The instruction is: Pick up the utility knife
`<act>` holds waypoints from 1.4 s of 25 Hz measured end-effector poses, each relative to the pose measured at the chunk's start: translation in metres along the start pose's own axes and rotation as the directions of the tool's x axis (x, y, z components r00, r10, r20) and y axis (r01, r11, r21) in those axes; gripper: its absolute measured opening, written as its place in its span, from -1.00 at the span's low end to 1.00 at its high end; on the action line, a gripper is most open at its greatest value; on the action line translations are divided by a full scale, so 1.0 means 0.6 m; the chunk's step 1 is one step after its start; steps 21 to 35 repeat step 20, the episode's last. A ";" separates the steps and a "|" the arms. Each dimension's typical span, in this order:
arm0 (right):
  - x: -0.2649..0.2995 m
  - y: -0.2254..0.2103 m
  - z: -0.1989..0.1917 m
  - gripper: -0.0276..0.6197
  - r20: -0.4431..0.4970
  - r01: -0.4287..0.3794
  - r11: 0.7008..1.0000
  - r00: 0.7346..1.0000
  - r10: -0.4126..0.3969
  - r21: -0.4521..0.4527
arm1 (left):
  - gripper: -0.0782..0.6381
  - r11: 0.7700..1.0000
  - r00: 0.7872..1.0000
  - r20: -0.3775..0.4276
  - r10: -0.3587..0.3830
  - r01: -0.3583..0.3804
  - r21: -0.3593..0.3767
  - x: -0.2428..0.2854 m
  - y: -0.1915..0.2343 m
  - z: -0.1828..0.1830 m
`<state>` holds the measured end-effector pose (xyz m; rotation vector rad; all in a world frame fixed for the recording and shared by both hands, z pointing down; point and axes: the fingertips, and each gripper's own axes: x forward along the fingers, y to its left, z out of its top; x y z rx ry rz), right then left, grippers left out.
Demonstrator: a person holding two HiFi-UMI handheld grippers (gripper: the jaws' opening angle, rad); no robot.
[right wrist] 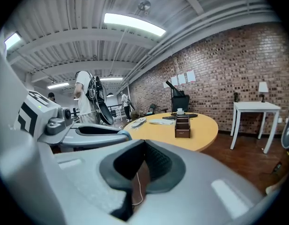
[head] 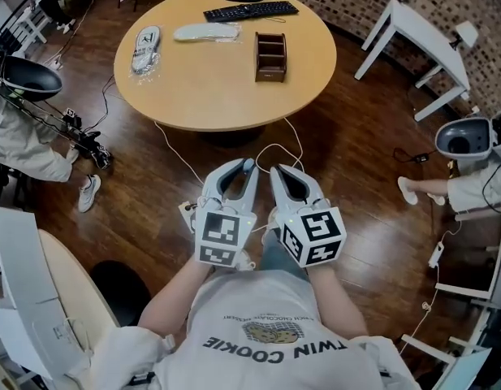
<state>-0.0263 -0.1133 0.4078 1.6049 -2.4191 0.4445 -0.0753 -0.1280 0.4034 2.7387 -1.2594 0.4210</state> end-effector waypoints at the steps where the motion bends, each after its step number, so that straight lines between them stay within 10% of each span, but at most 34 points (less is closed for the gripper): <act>1: -0.004 0.005 -0.002 -0.91 0.004 0.003 1.000 1.000 -0.003 0.001 | -0.58 1.000 1.000 0.001 0.000 0.000 -0.007 -0.004 -0.002 -0.002; 35: -0.042 0.029 -0.008 -0.91 0.046 0.012 1.000 0.999 -0.011 -0.013 | -0.58 1.000 1.000 0.024 -0.004 0.004 0.007 -0.035 -0.033 -0.002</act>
